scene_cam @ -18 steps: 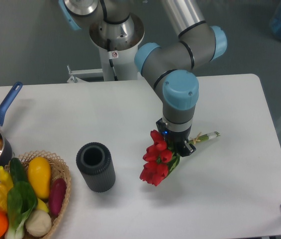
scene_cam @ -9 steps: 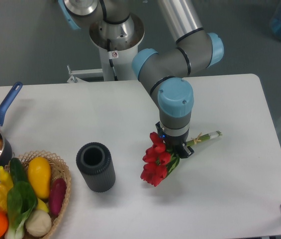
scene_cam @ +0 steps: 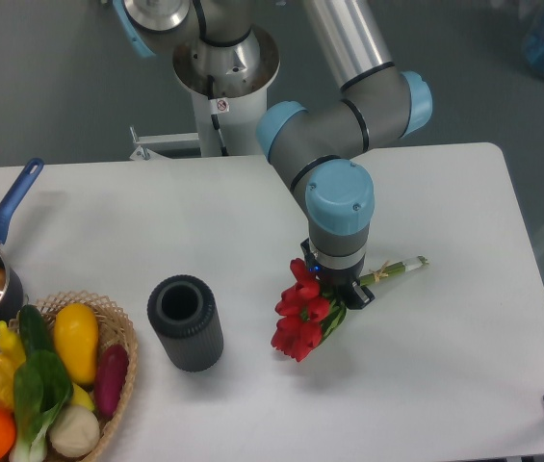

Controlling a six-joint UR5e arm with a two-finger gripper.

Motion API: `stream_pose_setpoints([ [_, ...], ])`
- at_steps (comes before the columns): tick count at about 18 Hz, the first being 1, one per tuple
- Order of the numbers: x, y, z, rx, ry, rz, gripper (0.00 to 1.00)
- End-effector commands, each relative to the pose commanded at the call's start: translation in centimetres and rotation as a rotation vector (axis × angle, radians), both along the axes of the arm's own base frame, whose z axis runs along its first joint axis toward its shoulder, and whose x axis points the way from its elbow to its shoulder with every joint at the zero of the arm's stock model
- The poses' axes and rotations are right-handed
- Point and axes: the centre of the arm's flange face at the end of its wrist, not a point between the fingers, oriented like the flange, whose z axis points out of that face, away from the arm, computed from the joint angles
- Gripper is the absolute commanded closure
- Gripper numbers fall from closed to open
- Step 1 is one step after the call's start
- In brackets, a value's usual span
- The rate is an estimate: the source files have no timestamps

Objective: Place the flowers on the table
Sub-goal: 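Lower the tulip bunch further toward the table surface, then set the tulips flat on the table and open the gripper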

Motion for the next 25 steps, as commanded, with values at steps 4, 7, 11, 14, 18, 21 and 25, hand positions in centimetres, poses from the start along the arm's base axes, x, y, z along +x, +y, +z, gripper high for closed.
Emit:
stream_pose_setpoints([
  [4,0.1,0.2,-0.1,0.000,-0.002,-0.003,0.59],
  [7,0.1,0.2,-0.2,-0.001,-0.003,-0.005,0.53],
  [11,0.2,0.2,-0.5,-0.004,-0.008,-0.005,0.52],
  [14,0.2,0.2,-0.7,-0.006,-0.011,-0.005,0.51],
  [18,0.4,0.6,-1.4,-0.013,-0.019,-0.012,0.43],
  [21,0.5,0.6,-1.3,-0.010,-0.018,-0.015,0.25],
  [25,0.5,0.6,-1.5,-0.012,-0.020,-0.015,0.07],
])
